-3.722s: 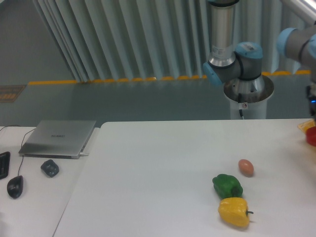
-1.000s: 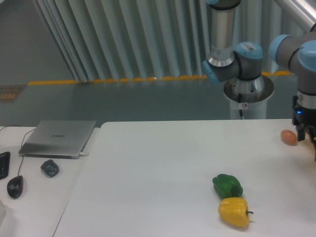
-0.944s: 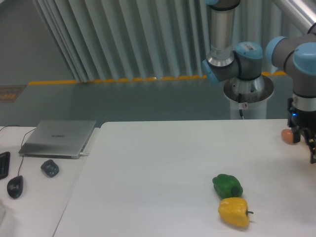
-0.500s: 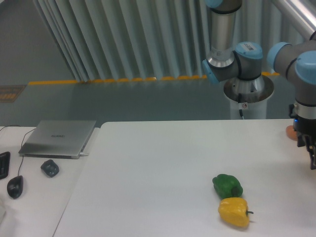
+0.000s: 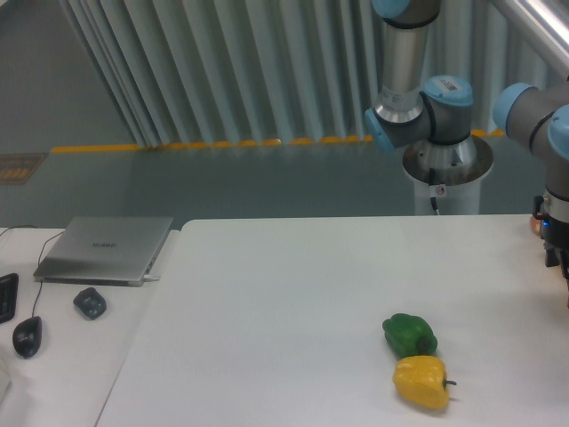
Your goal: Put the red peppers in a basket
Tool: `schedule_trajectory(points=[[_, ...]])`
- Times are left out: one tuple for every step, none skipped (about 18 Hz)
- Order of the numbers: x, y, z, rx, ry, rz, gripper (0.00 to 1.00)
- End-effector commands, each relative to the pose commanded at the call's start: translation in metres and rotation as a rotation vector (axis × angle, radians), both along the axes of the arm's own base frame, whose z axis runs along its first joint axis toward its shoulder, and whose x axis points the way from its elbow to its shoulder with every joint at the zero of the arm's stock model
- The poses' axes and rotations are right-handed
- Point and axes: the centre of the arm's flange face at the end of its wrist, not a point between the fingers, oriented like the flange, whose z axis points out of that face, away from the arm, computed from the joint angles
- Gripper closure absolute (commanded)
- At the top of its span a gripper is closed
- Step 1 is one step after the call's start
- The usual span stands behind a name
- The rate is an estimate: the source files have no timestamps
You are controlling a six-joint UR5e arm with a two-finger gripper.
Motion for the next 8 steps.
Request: schedule_trajectory(points=[[0.0002, -0.0002, -0.0007, -0.001, -0.001, 0.000, 0.00], [0.0002, -0.0002, -0.0007, -0.001, -0.001, -0.002, 0.00], [0.0002, -0.0002, -0.0007, -0.001, -0.001, 0.000, 0.00], [0.0002, -0.0002, -0.0007, -0.001, -0.001, -0.002, 0.00], [0.0004, -0.0001, -0.0009, 0.000, -0.003, -0.002, 0.00], [0.0009, -0.0002, -0.0022, 0.000, -0.005, -0.002, 0.00], [0.0008, -0.0003, -0.0022, -0.001, -0.005, -0.002, 0.00], [0.0009, -0.0002, -0.0022, 0.000, -0.005, -0.002, 0.00]])
